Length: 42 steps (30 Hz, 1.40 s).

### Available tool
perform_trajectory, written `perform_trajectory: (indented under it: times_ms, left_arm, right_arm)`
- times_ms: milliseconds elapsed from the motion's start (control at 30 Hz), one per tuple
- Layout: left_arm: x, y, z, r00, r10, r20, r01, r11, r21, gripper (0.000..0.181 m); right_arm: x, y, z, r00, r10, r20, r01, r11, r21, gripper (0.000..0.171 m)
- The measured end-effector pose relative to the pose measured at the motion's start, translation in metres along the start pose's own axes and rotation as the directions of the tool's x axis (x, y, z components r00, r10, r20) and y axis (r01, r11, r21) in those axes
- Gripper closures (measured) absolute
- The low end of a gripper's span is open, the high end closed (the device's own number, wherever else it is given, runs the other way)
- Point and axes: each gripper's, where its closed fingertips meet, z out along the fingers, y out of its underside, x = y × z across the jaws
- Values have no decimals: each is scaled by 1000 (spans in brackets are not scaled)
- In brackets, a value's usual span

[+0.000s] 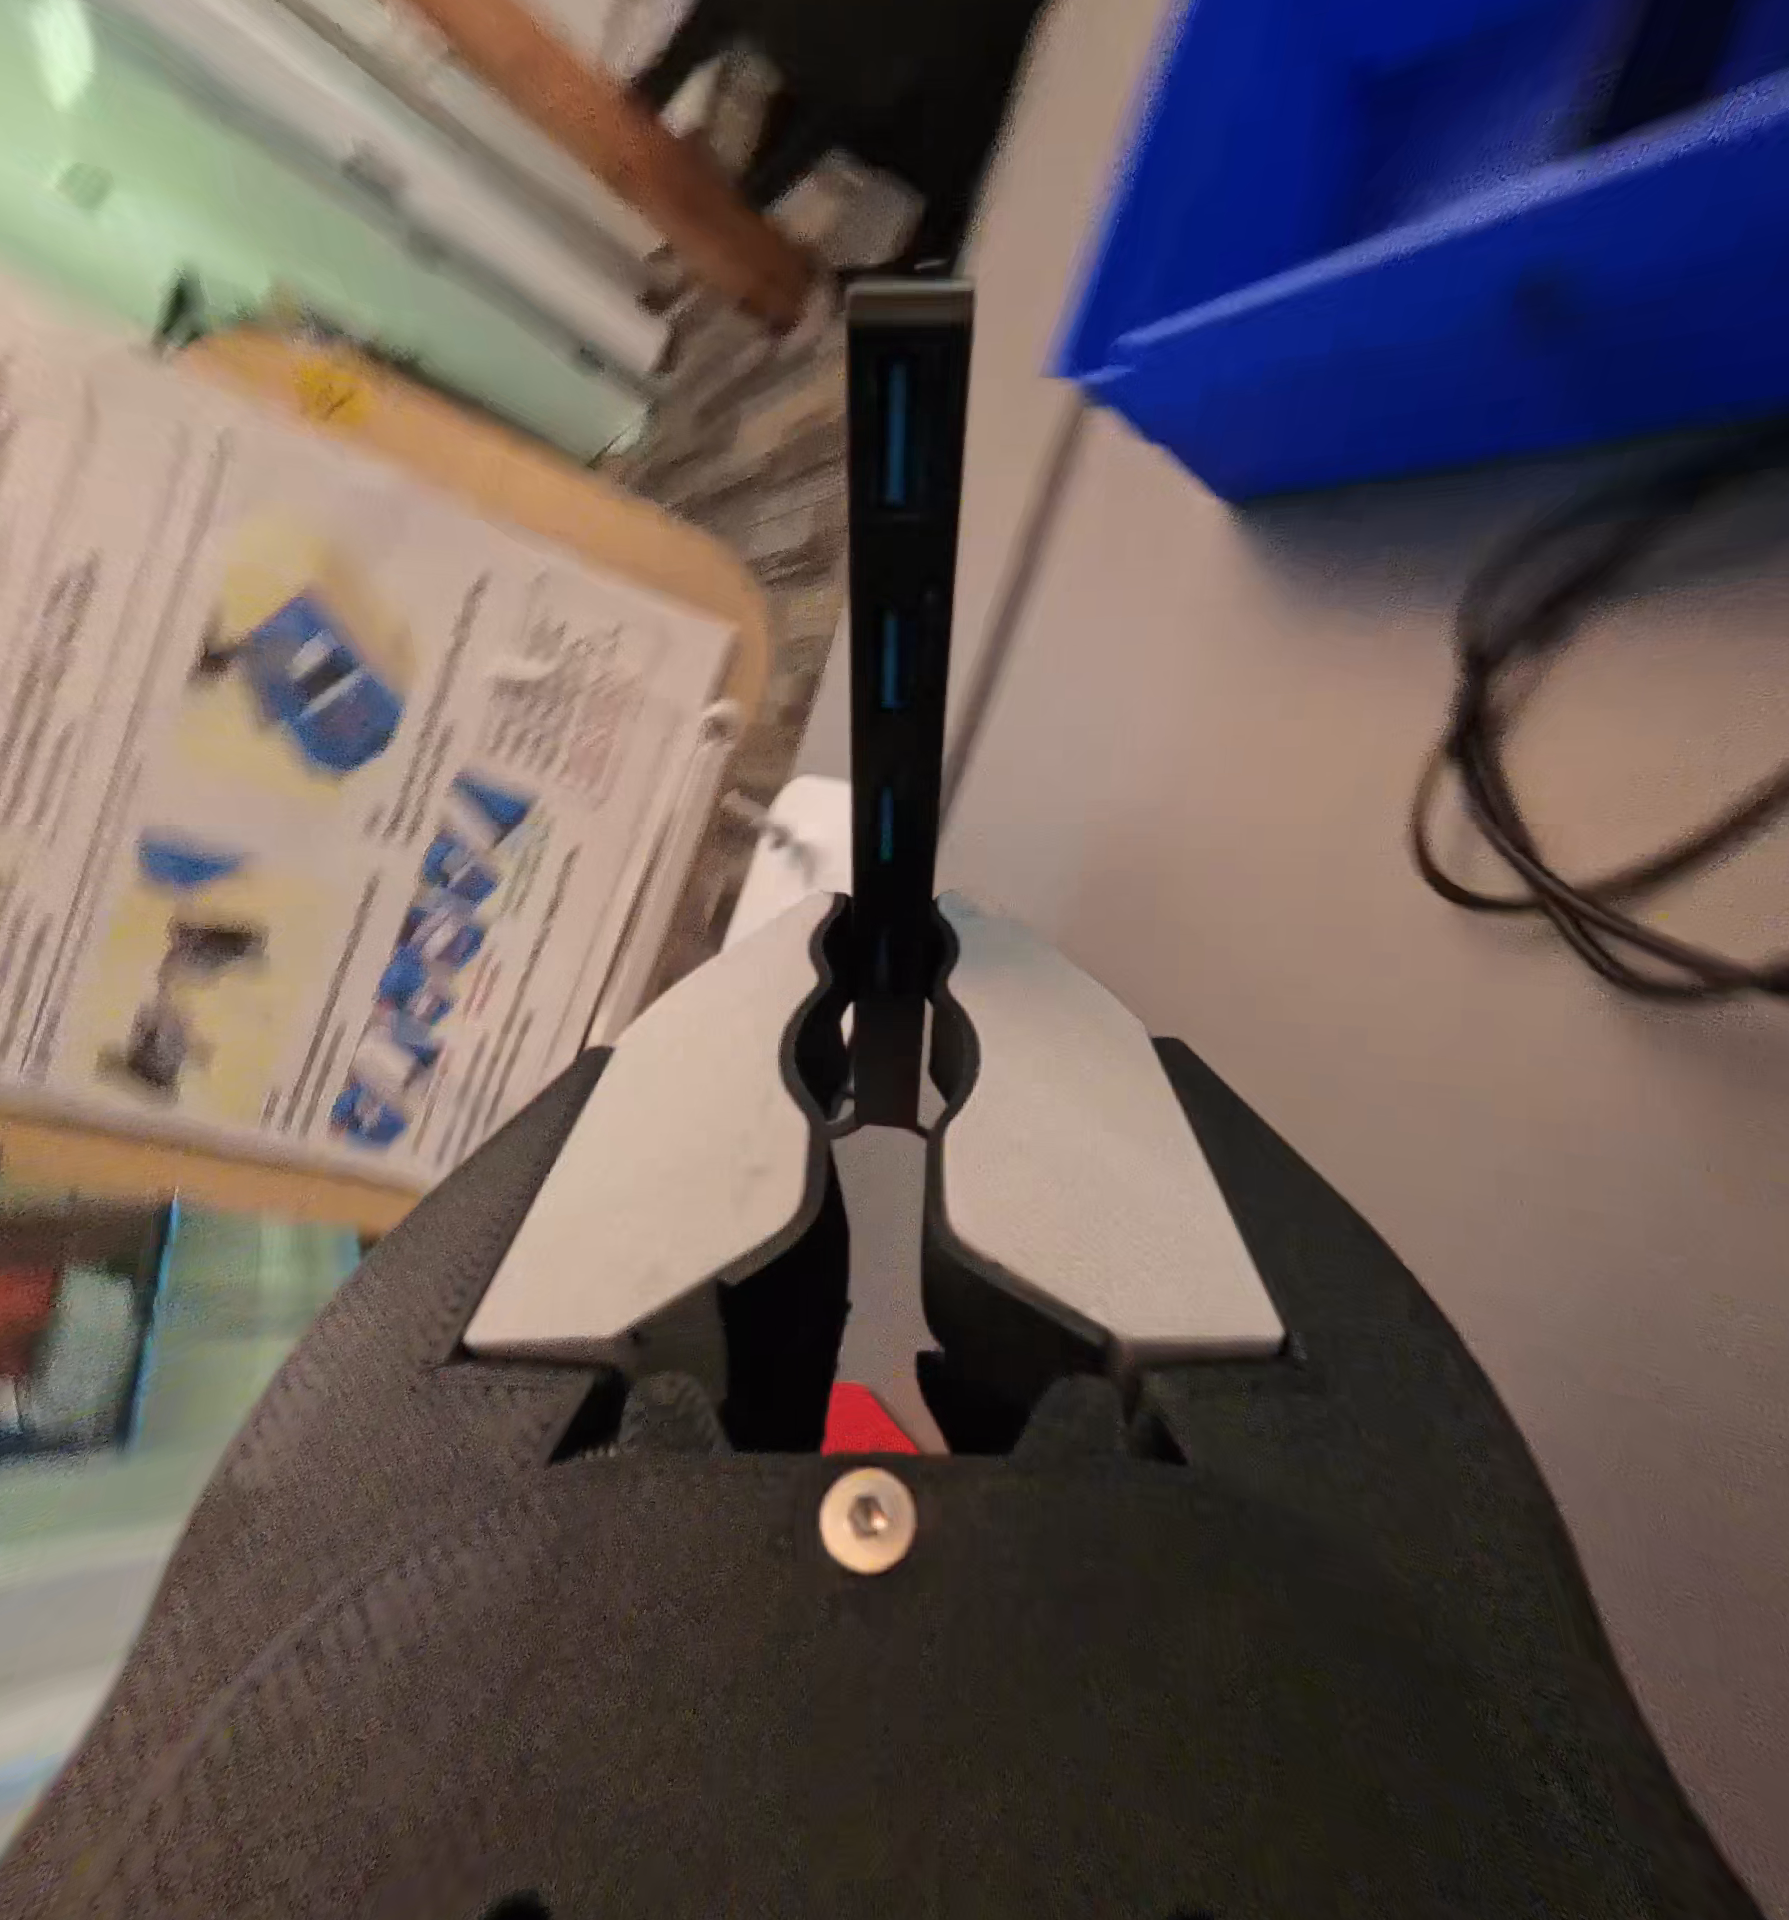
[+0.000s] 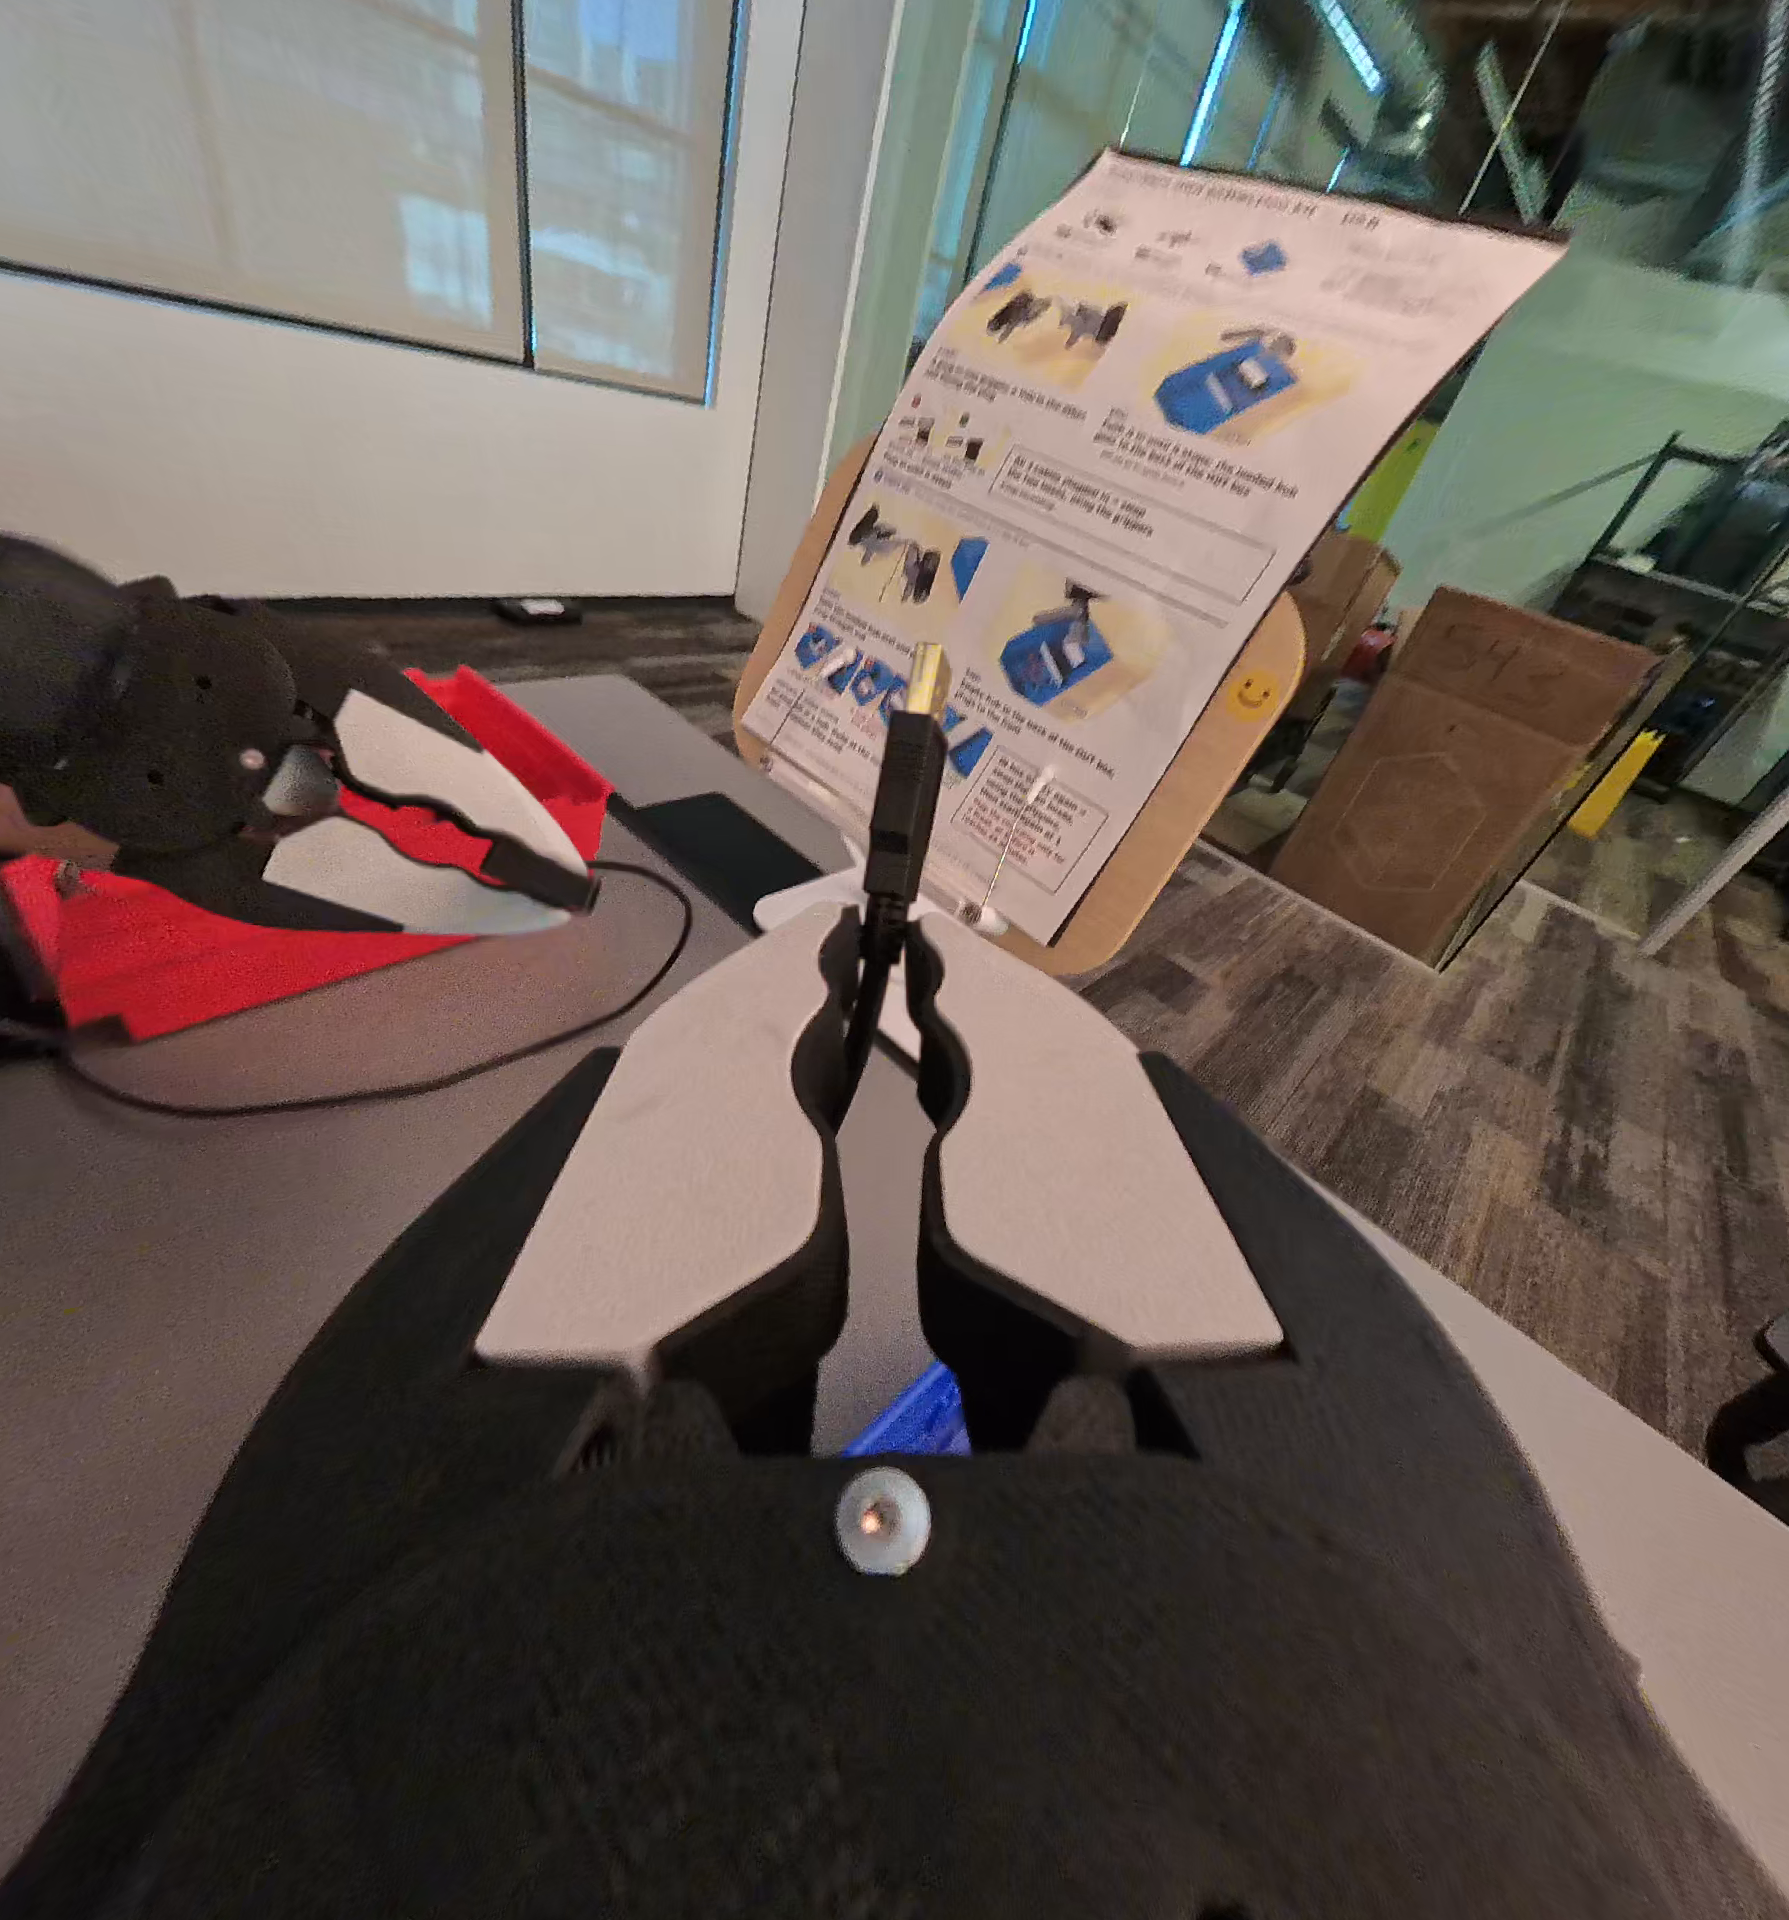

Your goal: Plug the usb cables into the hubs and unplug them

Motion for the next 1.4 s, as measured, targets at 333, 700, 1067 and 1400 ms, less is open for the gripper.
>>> perform_trajectory:
  times_ms: [333,700,1067,1400]
  left_arm:
    - [-38,-10,-11,921,-372,111,364,927,88,170]
    - [-12,-24,7,930,-367,12,365,929,63,170]
    - [-14,-33,-10,950,-303,68,298,952,72,170]
    - [-17,-57,-28,963,-247,112,221,954,201,170]
  right_arm:
    - [-95,-45,40,982,-187,-12,185,957,221,163]
    - [-102,-15,81,993,-98,-72,112,971,210,163]
    - [-93,-17,77,984,-122,-127,149,961,234,163]
    - [-70,-19,66,976,-177,-129,207,939,274,163]
